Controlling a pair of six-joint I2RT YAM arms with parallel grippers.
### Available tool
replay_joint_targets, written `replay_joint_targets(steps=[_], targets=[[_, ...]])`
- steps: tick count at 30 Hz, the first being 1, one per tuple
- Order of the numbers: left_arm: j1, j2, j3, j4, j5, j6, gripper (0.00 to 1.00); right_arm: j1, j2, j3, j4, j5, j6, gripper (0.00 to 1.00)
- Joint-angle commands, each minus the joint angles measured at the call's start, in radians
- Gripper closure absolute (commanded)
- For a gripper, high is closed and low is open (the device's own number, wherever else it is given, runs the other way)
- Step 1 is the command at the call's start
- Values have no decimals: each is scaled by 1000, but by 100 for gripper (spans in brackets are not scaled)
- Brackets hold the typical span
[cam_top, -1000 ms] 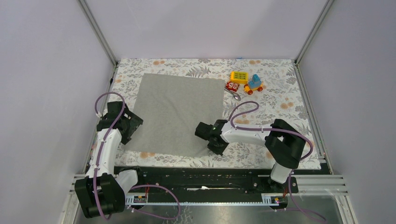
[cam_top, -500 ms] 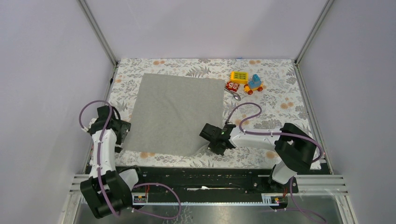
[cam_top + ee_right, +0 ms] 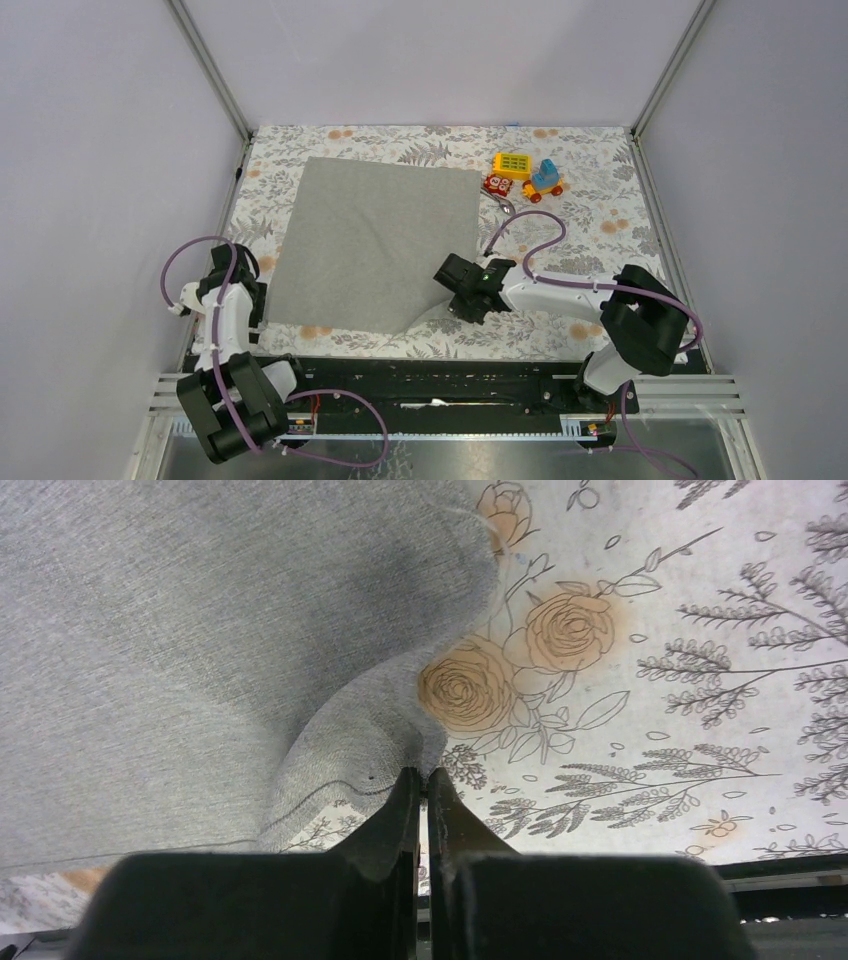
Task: Fold the napkin into a case and place the utensils inside
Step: Pick up the flattened napkin from the center of the board.
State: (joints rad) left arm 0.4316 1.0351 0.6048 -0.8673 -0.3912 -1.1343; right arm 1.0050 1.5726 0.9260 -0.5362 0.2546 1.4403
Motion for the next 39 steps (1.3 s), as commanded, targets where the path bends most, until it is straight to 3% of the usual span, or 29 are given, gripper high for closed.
replay_joint_targets(steps=[1,6,15,17,20,27,39], targets=[[6,52,11,122,-54,41,21,-5,-28,5,-80,70,19,100],[6,158,58,164,-31,122,29,-5,6,31,-135,68,39,100],[4,165,1,267,98,205,25,-5,44,58,-140,52,64,100],[-4,150,-1,245,108,195,26,-5,49,61,-142,51,62,100],[-8,130,-19,242,118,180,37,-5,49,63,-146,49,62,100],[-7,194,-19,263,116,173,44,-5,29,43,-149,54,64,100],[5,382,-5,228,92,91,41,-6,20,34,-150,54,66,100]])
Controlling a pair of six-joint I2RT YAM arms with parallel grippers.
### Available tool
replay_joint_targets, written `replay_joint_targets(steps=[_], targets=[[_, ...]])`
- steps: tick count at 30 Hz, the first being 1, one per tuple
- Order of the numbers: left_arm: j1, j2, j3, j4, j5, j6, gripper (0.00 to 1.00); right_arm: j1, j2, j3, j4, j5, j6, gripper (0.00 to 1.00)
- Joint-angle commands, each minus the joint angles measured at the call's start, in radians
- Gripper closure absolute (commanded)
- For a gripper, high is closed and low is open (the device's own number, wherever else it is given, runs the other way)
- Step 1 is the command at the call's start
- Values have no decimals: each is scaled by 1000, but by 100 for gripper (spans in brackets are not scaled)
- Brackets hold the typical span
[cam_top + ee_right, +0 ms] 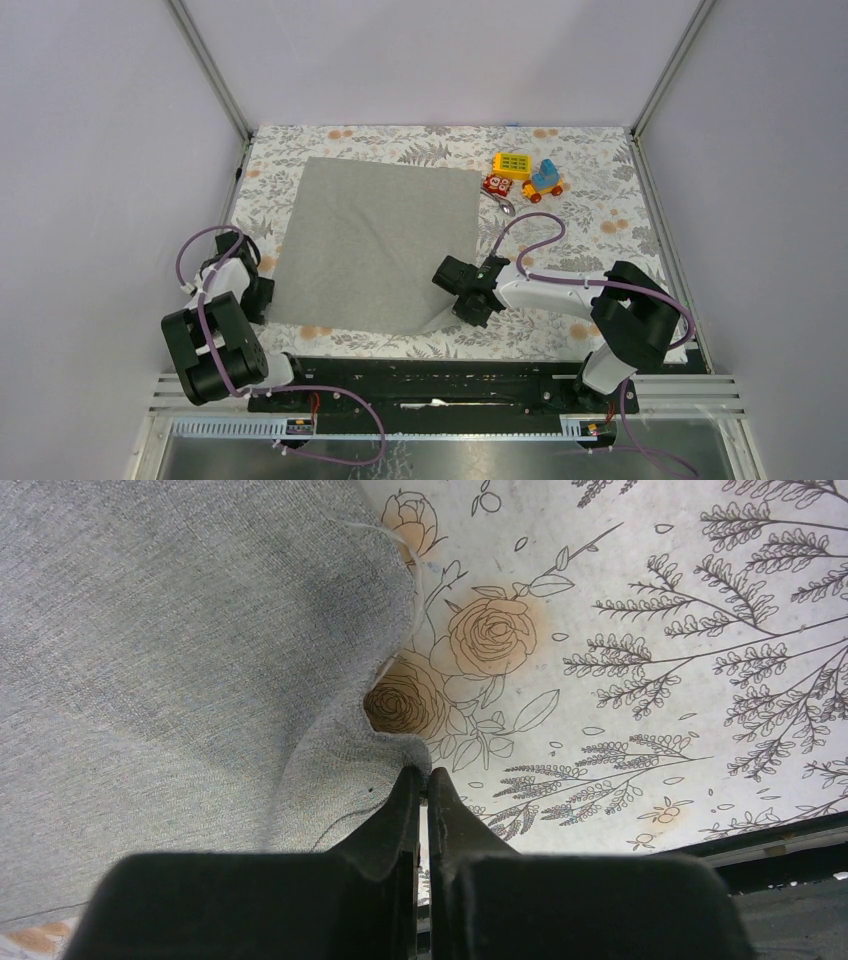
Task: Fold the napkin into a case and place the utensils inside
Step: Pick up the flattened napkin from the center of the board, then fold and flatten the napkin at the center of the board.
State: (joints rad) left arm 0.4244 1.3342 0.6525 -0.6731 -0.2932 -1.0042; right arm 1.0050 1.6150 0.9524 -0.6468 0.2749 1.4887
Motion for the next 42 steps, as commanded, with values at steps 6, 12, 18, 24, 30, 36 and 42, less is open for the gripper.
replay_joint_targets(steps=[6,12,18,24,30,36,42], targets=[[16,117,-64,70,-25,-15,66,-6,-31,4,-39,34,16,100],[17,176,-71,84,-16,-34,89,-5,-25,6,-38,23,17,100],[16,70,-60,62,62,18,100,-5,-57,-3,-37,57,-21,100],[16,-238,23,-49,109,72,100,-5,-191,-26,8,130,-207,100],[16,-420,271,-151,224,109,100,-5,-491,-27,206,125,-567,100],[16,-441,760,-289,241,128,100,-5,-695,163,263,14,-882,100],[16,-447,1163,-332,267,118,100,-4,-779,334,323,-243,-1003,100]])
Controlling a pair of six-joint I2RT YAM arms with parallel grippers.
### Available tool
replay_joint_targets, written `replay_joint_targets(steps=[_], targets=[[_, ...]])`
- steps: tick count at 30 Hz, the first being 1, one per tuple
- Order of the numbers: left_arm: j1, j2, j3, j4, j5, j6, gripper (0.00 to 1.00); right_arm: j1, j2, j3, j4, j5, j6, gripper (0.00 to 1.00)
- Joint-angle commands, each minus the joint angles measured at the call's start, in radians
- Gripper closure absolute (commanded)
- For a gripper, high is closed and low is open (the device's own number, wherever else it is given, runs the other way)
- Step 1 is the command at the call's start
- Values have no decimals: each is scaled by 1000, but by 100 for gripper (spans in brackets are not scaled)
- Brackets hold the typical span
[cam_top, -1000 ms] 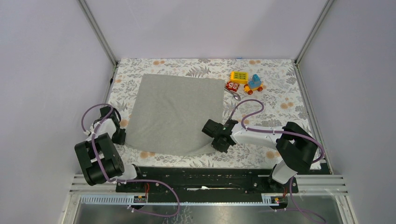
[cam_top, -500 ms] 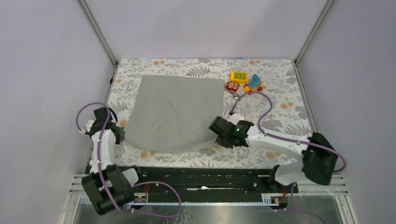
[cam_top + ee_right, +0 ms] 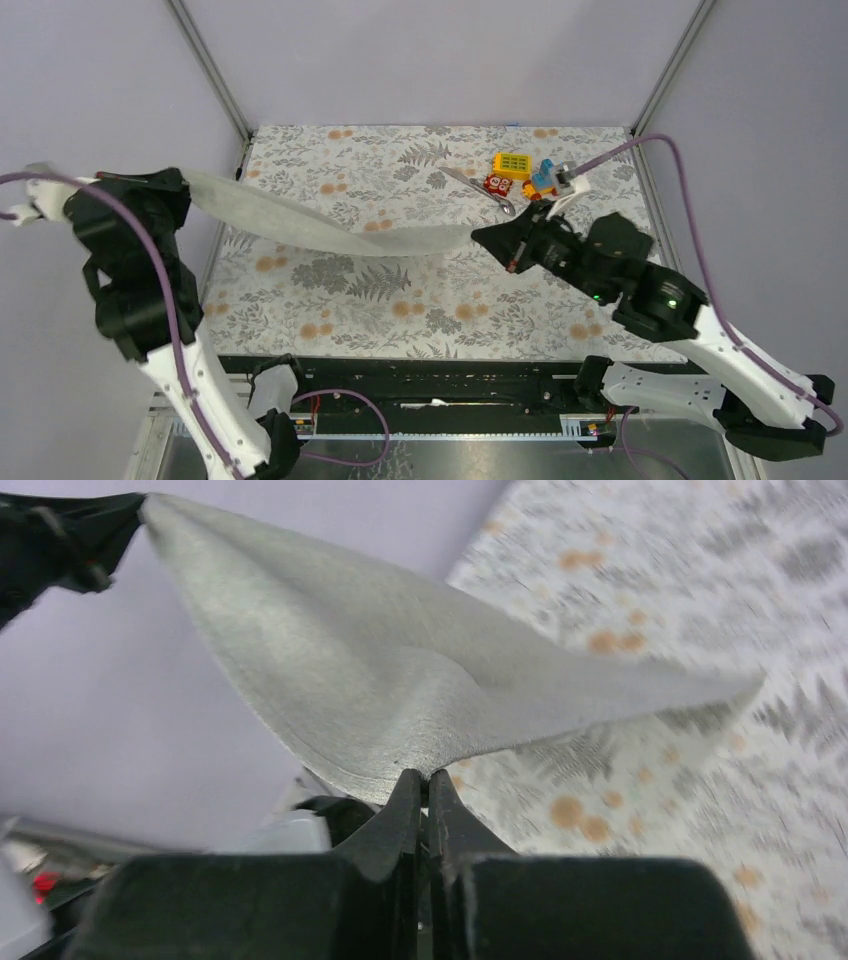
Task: Fold the napkin into a case and place the utensils inside
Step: Fold and flatten the napkin at the center of the board.
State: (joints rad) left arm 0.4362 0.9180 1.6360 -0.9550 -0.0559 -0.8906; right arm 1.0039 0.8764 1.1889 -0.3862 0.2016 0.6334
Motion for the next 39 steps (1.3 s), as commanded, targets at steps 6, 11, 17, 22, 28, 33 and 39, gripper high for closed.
replay_joint_targets(steps=[6,11,17,22,28,33,39], targets=[[4,-32,381,-21,51,6,100,-4,-40,266,56,-286,-137,100],[4,-23,336,56,39,-10,100,-4,-30,263,67,-67,-100,100],[4,74,56,245,100,-1,100,-26,85,204,57,244,-110,100],[-25,286,-156,449,144,15,100,-381,255,94,137,-31,17,100],[-142,619,-218,622,127,59,100,-590,567,81,295,-210,13,100],[-151,804,-234,766,172,57,100,-654,838,196,334,-321,-56,100],[-153,940,-201,802,254,74,100,-664,1022,309,326,-397,-102,100]])
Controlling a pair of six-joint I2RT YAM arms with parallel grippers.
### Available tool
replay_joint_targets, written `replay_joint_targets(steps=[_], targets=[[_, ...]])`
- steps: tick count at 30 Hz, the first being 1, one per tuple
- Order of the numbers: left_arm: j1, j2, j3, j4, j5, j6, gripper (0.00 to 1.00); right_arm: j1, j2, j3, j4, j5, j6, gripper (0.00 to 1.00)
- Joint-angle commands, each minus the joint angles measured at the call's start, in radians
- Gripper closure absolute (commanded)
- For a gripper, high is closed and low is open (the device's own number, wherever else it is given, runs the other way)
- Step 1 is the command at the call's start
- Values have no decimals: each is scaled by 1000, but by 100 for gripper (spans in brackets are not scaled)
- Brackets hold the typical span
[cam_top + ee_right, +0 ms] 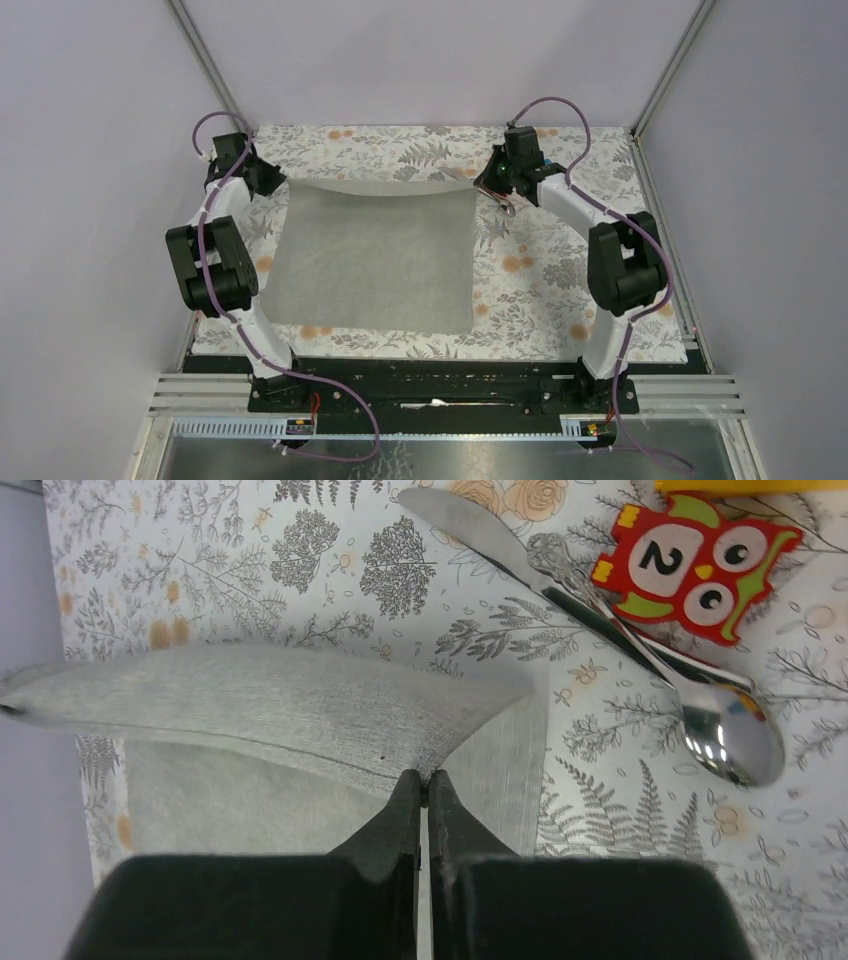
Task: Fold the napkin into a case and place the utensils inside
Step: Fold and flatten the napkin at the center of the board.
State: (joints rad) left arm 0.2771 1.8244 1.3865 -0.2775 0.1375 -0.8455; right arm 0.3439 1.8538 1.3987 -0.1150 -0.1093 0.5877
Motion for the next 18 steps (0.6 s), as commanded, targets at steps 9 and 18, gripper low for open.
replay_joint_targets(steps=[9,18], targets=[[23,37,23,-23,96,46,100,-5,27,139,-108,-67,-79,100],[50,-86,-91,-151,139,143,100,-8,-120,-12,-138,-56,-67,100]])
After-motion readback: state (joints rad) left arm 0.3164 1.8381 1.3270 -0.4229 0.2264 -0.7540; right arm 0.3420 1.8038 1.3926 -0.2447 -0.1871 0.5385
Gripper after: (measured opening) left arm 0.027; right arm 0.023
